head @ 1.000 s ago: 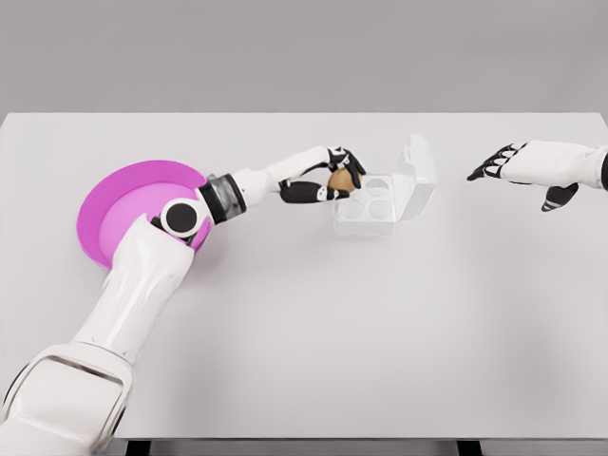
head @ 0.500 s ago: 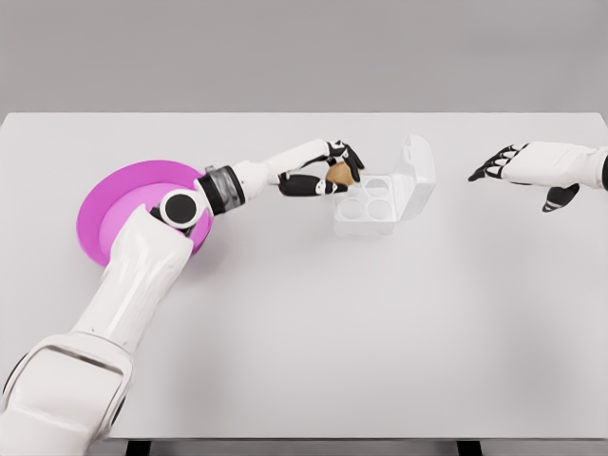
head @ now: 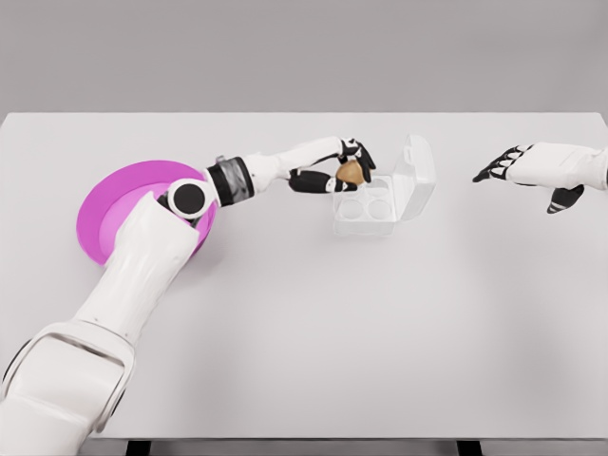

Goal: Pack egg into the box and close the box lid

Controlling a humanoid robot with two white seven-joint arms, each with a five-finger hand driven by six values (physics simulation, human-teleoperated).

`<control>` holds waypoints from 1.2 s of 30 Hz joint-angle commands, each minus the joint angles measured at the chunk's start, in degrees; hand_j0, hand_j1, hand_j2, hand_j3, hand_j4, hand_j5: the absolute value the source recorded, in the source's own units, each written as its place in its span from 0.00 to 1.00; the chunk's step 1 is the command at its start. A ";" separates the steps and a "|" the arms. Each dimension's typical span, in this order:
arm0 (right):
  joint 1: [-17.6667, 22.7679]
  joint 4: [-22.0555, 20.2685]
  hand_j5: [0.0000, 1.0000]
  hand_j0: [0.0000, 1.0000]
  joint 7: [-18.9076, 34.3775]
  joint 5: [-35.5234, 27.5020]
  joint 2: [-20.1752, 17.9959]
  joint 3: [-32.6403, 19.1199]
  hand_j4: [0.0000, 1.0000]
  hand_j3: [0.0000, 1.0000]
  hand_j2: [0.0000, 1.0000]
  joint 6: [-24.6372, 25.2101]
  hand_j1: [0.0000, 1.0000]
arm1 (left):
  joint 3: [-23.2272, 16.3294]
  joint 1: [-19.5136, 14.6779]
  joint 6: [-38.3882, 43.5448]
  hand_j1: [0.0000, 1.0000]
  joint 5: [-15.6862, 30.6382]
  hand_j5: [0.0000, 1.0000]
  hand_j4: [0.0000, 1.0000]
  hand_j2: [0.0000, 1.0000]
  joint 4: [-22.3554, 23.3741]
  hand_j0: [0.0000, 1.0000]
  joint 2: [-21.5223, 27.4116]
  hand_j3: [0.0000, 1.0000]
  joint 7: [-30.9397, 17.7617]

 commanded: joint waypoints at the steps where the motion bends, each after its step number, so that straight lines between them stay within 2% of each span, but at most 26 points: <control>1: 0.00 0.01 1.00 1.00 -0.02 -0.22 -0.06 -0.08 1.00 1.00 1.00 0.10 1.00 | -0.51 0.00 0.14 0.42 0.24 0.42 0.42 0.42 0.01 0.42 -0.02 0.42 0.18; 3: 0.09 0.01 1.00 1.00 -0.02 -0.22 -0.06 -0.08 1.00 1.00 1.00 0.10 1.00 | -1.91 -0.44 0.14 0.42 0.24 0.42 0.42 0.42 0.01 0.42 -0.02 0.42 0.18; 16: 0.09 0.10 1.00 1.00 -0.02 -0.31 -0.06 -0.17 1.00 1.00 1.00 0.10 1.00 | -2.88 -0.79 0.14 0.43 -0.03 0.43 0.43 0.43 0.10 0.43 -0.02 0.43 0.18; 22: 0.09 0.10 1.00 1.00 -0.02 -0.31 -0.06 -0.17 1.00 1.00 1.00 0.10 1.00 | -2.97 -0.79 0.14 0.47 -0.03 0.47 0.47 0.47 0.19 0.47 -0.02 0.47 0.18; 24: 0.09 0.10 1.00 1.00 -0.02 -0.39 -0.06 -0.17 1.00 1.00 1.00 0.10 1.00 | -3.67 -1.05 0.14 0.52 0.06 0.52 0.52 0.52 0.19 0.52 -0.02 0.52 0.18; 36: 0.09 0.10 1.00 1.00 -0.02 -0.39 -0.06 -0.17 1.00 1.00 1.00 0.10 1.00 | -3.76 -1.14 0.14 0.55 0.06 0.55 0.55 0.55 1.06 0.55 -0.02 0.55 0.18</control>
